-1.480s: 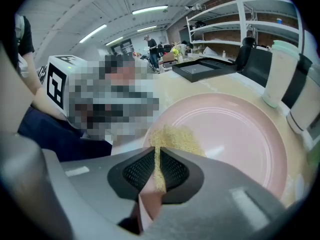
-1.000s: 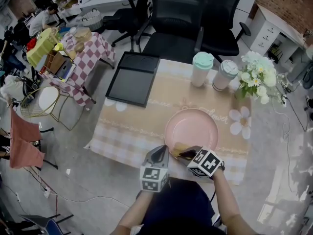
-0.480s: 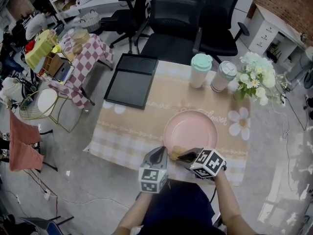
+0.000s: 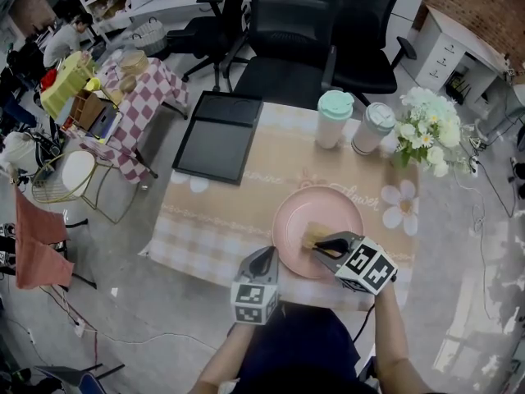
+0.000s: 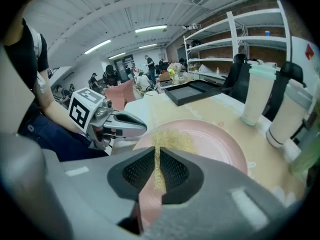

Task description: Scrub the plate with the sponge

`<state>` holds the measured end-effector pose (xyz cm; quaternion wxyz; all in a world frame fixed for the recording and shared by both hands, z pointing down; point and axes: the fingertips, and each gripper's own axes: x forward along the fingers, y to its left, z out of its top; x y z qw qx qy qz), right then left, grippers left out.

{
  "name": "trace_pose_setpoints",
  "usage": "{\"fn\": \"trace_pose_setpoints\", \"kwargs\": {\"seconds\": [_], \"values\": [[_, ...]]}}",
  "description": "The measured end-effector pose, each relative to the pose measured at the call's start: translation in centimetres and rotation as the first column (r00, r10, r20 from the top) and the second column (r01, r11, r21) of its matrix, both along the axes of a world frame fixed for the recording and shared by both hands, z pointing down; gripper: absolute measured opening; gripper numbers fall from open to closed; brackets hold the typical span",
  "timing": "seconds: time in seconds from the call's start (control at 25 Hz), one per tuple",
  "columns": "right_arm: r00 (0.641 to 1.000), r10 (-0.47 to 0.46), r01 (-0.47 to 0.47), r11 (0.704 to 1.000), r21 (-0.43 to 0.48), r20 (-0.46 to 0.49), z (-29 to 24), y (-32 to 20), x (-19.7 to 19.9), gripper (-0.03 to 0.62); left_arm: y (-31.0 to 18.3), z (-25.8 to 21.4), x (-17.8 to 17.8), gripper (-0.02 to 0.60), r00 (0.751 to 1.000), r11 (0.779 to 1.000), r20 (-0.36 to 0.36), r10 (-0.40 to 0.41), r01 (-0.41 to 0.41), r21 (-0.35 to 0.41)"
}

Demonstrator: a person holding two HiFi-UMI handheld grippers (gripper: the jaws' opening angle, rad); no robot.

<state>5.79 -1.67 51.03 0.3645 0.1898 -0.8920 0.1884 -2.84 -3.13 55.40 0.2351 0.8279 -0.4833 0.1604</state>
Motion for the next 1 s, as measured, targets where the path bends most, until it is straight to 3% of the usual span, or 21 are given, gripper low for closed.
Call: {"fn": "trace_pose_setpoints", "kwargs": {"seconds": [0.28,0.56,0.8,1.0], "values": [[0.995,0.043,-0.032,0.993,0.112,-0.089,-0.2,-2.9,2.4,0.032,0.1,0.1,0.1,0.012,1.0,1.0,-0.002,0.0,0.0,-0.003],[0.977,0.074,-0.017,0.963,0.268,-0.201,-0.1,-5.8,3.7,0.032,0.2,0.2,0.1,0.012,1.0,1.0,0.002,-0.009,0.009,-0.006],[0.95,0.09,0.003,0.955,0.297,-0.298,1.9,-7.6,4.3,0.032,0.2,0.2,0.0,0.012,1.0,1.0,0.0,-0.015,0.015,-0.005],[0.945,0.091,0.005,0.956,0.292,-0.315,3.1,-8.8,4.6,0.032,0.4,0.5,-0.6,0.012,0.999,0.999,0.003,-0.032,0.032,-0.012]]}}
